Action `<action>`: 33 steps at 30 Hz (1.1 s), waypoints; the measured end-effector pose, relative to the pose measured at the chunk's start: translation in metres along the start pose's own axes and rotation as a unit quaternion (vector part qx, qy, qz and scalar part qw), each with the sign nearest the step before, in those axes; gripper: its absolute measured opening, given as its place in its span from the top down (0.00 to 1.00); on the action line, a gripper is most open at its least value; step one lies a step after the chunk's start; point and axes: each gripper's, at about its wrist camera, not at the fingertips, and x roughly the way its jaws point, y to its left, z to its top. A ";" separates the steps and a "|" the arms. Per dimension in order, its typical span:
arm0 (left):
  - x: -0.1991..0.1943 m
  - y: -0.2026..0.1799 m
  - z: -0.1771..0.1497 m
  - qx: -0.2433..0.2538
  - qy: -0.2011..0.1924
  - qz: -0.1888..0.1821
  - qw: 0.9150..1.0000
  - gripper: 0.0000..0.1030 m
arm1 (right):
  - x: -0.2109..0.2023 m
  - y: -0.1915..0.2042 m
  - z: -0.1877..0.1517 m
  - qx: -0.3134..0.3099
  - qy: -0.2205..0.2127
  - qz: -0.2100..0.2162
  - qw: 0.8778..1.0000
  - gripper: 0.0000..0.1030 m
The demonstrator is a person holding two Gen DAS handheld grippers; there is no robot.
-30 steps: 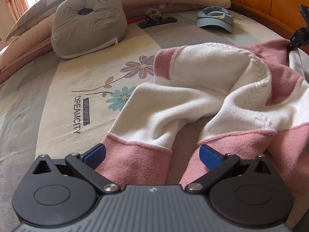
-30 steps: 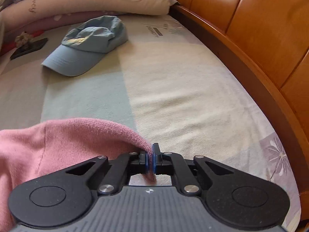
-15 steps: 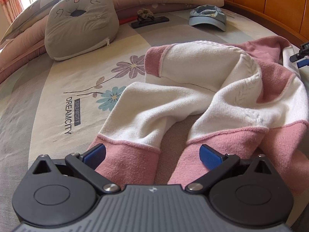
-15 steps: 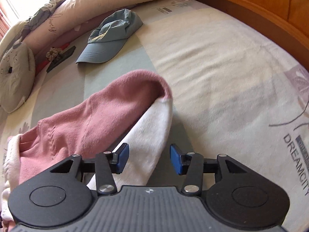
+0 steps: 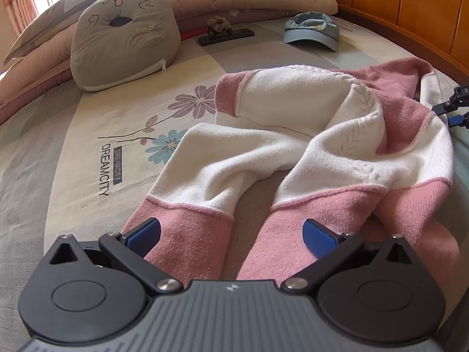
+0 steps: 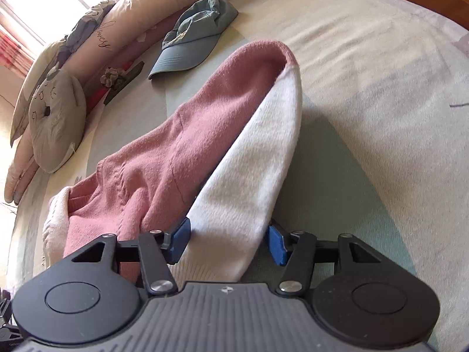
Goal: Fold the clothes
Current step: 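Lift the sleeve with the right tool and pull it out straight, then lay the sleeve flat along the bed and open the right tool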
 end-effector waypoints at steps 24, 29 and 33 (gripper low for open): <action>-0.005 -0.004 -0.005 -0.065 -0.001 -0.016 0.998 0.01 | 0.017 -0.060 -0.085 0.195 -0.141 0.222 0.945 0.86; -0.009 -0.006 -0.007 -0.066 -0.005 -0.016 0.998 0.01 | 0.027 -0.048 -0.076 0.189 -0.146 0.209 0.948 0.89; -0.007 -0.003 -0.010 -0.074 0.000 -0.019 0.997 0.01 | 0.025 -0.044 -0.080 0.183 -0.163 0.191 0.951 0.89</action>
